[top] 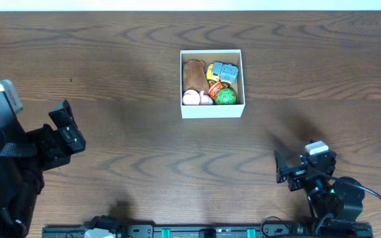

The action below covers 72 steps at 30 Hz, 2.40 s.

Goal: Pack container

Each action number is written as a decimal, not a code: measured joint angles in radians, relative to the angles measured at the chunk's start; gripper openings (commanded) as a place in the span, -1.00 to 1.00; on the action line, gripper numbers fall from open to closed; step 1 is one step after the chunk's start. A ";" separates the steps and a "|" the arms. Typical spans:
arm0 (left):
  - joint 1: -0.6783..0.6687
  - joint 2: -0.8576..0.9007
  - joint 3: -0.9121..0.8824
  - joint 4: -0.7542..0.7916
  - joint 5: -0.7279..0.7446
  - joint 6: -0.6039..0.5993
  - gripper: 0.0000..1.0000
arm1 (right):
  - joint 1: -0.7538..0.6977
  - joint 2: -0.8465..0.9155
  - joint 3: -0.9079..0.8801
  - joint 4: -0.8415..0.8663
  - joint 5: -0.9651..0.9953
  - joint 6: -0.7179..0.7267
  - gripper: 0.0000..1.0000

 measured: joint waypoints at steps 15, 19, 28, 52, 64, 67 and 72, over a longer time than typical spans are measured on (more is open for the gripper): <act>0.000 0.000 0.000 0.000 0.000 0.000 0.96 | 0.000 -0.065 -0.077 0.022 0.036 0.000 0.99; 0.000 0.000 0.000 0.000 0.000 0.000 0.96 | 0.000 -0.065 -0.077 0.023 0.043 0.000 0.99; 0.000 0.000 0.000 0.000 0.000 0.000 0.96 | 0.000 -0.065 -0.077 0.023 0.049 0.000 0.99; 0.085 -0.060 -0.102 0.038 0.001 0.002 0.96 | 0.000 -0.065 -0.077 0.023 0.052 0.000 0.99; 0.188 -0.470 -0.933 0.660 0.001 -0.017 0.96 | 0.000 -0.066 -0.079 0.024 0.052 0.000 0.98; 0.189 -0.563 -1.110 0.749 0.000 -0.018 0.96 | 0.000 -0.066 -0.079 0.025 0.052 0.000 0.99; 0.189 -0.685 -1.344 0.845 0.001 -0.018 0.96 | 0.000 -0.067 -0.080 0.024 0.052 0.000 0.98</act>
